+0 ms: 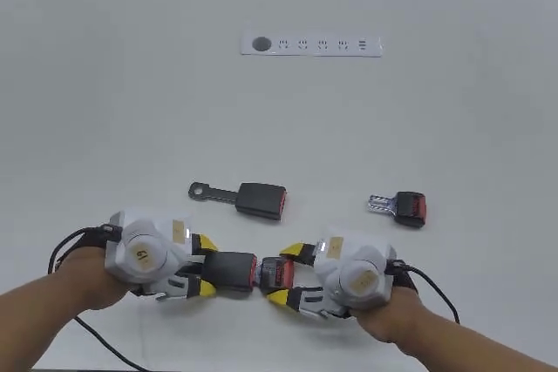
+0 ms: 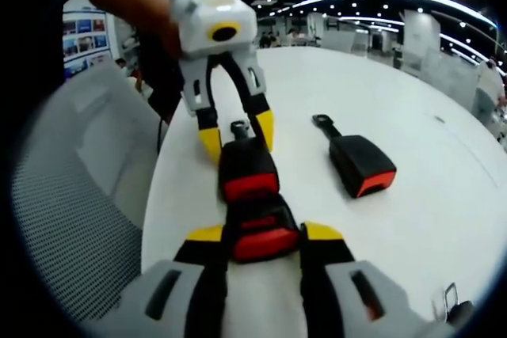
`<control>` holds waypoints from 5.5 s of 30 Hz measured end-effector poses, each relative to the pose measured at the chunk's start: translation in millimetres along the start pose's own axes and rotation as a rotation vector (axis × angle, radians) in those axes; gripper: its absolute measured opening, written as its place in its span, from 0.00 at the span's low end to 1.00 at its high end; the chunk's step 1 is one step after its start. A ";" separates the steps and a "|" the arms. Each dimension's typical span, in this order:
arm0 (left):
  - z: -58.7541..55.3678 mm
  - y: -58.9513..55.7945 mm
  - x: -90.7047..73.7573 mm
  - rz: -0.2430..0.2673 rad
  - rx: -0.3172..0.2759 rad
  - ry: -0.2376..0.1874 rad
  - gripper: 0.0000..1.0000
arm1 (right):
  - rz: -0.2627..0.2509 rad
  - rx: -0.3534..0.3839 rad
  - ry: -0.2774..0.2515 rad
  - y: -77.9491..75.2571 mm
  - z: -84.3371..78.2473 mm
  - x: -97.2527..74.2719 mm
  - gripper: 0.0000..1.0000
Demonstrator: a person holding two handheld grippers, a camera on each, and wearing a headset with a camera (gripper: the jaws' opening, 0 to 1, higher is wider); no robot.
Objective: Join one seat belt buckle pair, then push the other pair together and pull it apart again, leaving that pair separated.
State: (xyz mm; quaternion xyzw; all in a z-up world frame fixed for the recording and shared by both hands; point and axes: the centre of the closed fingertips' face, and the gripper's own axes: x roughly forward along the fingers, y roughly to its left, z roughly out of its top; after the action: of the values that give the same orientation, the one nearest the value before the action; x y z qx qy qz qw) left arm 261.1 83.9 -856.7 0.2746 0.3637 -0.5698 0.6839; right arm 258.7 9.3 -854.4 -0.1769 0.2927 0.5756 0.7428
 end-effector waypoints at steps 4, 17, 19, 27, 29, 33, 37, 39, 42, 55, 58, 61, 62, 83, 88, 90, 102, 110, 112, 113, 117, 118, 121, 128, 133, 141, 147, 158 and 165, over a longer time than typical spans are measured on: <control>1.2 -1.5 -0.7 0.019 -0.028 -0.036 0.31 | -0.023 0.016 -0.013 0.4 -1.6 -1.2 0.34; -1.4 -0.1 -1.3 -0.006 -0.015 -0.069 0.31 | -0.050 -0.014 -0.037 1.5 -0.7 -1.2 0.34; -0.6 -0.1 -1.1 -0.015 -0.003 -0.069 0.31 | -0.041 -0.016 -0.036 1.2 -0.7 -1.5 0.34; -1.3 0.8 -0.9 -0.044 0.020 -0.073 0.30 | -0.031 -0.035 -0.044 1.7 -0.5 -2.1 0.34; -1.4 1.2 -0.8 -0.049 0.022 -0.076 0.30 | -0.031 -0.040 -0.043 1.7 -0.6 -2.1 0.34; -0.2 2.0 -0.7 -0.044 0.011 -0.088 0.30 | -0.045 -0.001 -0.061 1.5 -1.2 -1.9 0.34; -0.6 2.2 0.0 -0.054 0.023 -0.085 0.30 | -0.040 -0.013 -0.058 0.8 -1.4 -1.7 0.34; 0.6 2.0 -0.3 -0.061 0.036 -0.080 0.30 | -0.040 -0.014 -0.056 0.8 -1.4 -2.0 0.34; -0.2 2.8 -0.4 -0.068 0.043 -0.081 0.30 | -0.043 -0.010 -0.058 0.4 -1.7 -2.5 0.34; 4.0 1.9 -1.5 -0.069 0.040 -0.102 0.30 | -0.054 -0.001 -0.057 0.9 -0.5 -2.4 0.34; 5.3 1.2 -0.9 -0.069 0.070 -0.084 0.31 | -0.052 -0.020 -0.039 1.8 0.2 -2.0 0.35; 6.3 1.1 -1.9 -0.067 0.058 -0.091 0.31 | -0.061 -0.008 -0.039 1.8 0.0 -1.9 0.36; 7.1 0.8 -1.8 -0.067 0.066 -0.086 0.32 | -0.065 -0.004 -0.036 2.3 0.3 -2.1 0.36; 36.7 1.6 -24.0 0.061 -0.039 -0.143 0.81 | -0.158 0.009 -0.078 -5.9 21.2 -40.7 0.71; 41.5 4.8 -34.7 0.090 -0.031 -0.152 0.86 | -0.164 0.020 -0.097 -9.6 15.4 -62.2 0.77; 41.2 6.4 -38.2 0.094 -0.031 -0.153 0.87 | -0.171 0.019 -0.089 -13.2 9.1 -69.2 0.78; 50.2 34.5 -60.0 0.154 -0.034 -0.180 0.93 | -0.265 0.049 -0.063 -57.5 -13.9 -125.1 0.86; 58.9 50.0 -69.6 0.173 -0.033 -0.212 0.94 | -0.278 0.067 -0.079 -76.8 -14.5 -145.9 0.90; 60.7 51.9 -69.5 0.168 -0.022 -0.206 0.94 | -0.284 0.070 -0.087 -81.4 -14.6 -149.5 0.90; 61.5 53.4 -69.4 0.167 -0.020 -0.204 0.93 | -0.290 0.074 -0.087 -85.4 -16.0 -151.7 0.90; 66.3 58.8 -65.4 0.158 -0.001 -0.187 0.92 | -0.293 0.083 -0.079 -96.1 -22.2 -157.2 0.89; 68.9 59.2 -64.6 0.150 -0.003 -0.195 0.92 | -0.290 0.085 -0.072 -98.3 -24.5 -157.8 0.89; 72.4 66.1 -61.7 0.146 -0.004 -0.197 0.92 | -0.282 0.083 -0.058 -104.7 -29.7 -159.9 0.88; 75.3 75.8 -47.2 0.100 0.000 -0.193 0.89 | -0.261 0.100 -0.026 -123.2 -45.3 -160.8 0.86; 72.2 83.4 -30.5 0.060 0.023 -0.164 0.89 | -0.230 0.109 -0.007 -133.4 -55.3 -156.9 0.86; 69.0 93.6 -5.3 0.011 0.066 -0.125 0.83 | -0.178 0.108 0.041 -137.4 -65.2 -145.9 0.80; 65.8 96.6 11.8 -0.022 0.097 -0.093 0.75 | -0.142 0.093 0.073 -137.8 -70.5 -141.4 0.76; 61.8 92.1 32.4 -0.080 0.132 -0.064 0.59 | -0.096 0.088 0.129 -143.9 -89.4 -143.3 0.61; 67.1 97.3 37.1 -0.084 0.132 -0.084 0.48 | -0.063 0.059 0.148 -147.6 -97.4 -137.8 0.57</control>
State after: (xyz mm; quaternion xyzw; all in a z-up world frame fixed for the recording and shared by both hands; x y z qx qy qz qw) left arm 371.9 28.8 -851.3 0.2794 0.3075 -0.6318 0.6544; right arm 354.9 -193.2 -852.0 -0.2059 0.3578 0.5284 0.7418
